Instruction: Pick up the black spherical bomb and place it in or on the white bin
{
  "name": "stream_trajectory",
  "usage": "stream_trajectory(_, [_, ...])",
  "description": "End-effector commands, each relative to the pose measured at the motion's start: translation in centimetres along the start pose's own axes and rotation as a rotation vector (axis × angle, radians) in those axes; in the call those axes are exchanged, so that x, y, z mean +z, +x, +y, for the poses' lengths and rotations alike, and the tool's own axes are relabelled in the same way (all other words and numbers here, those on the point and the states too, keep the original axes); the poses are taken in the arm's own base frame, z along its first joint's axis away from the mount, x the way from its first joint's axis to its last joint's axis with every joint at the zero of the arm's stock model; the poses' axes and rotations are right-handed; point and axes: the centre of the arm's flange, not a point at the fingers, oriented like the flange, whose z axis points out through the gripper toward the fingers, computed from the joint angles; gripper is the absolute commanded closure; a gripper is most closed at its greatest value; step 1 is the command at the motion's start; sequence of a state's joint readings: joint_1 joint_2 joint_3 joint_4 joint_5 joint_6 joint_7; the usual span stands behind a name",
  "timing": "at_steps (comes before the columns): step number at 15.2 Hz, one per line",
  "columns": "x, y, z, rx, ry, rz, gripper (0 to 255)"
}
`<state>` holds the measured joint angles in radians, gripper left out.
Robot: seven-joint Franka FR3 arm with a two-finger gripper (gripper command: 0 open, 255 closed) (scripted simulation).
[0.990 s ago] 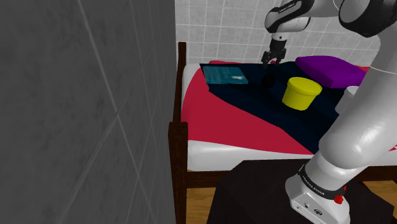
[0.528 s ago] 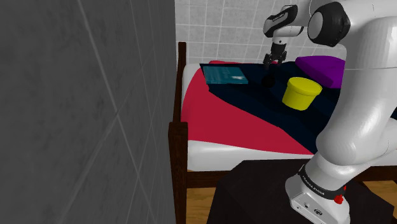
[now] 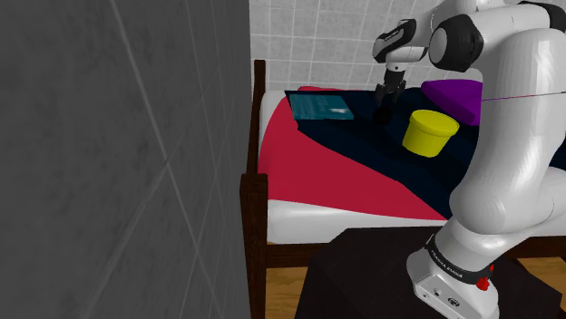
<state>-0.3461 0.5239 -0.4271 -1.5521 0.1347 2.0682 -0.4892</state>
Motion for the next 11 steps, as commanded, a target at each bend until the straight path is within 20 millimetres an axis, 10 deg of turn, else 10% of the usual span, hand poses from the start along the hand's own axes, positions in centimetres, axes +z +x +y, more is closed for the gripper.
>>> stream_trajectory(1, [0.7, -0.07, -0.07, 0.0, 0.0, 0.0, 0])
stream_trajectory(8, [0.7, -0.06, -0.07, 0.0, 0.0, 0.0, 0])
stream_trajectory(9, [0.7, -0.06, -0.07, 0.0, 0.0, 0.0, 255])
stream_trajectory(11, [0.7, -0.06, -0.07, 0.0, 0.0, 0.0, 255])
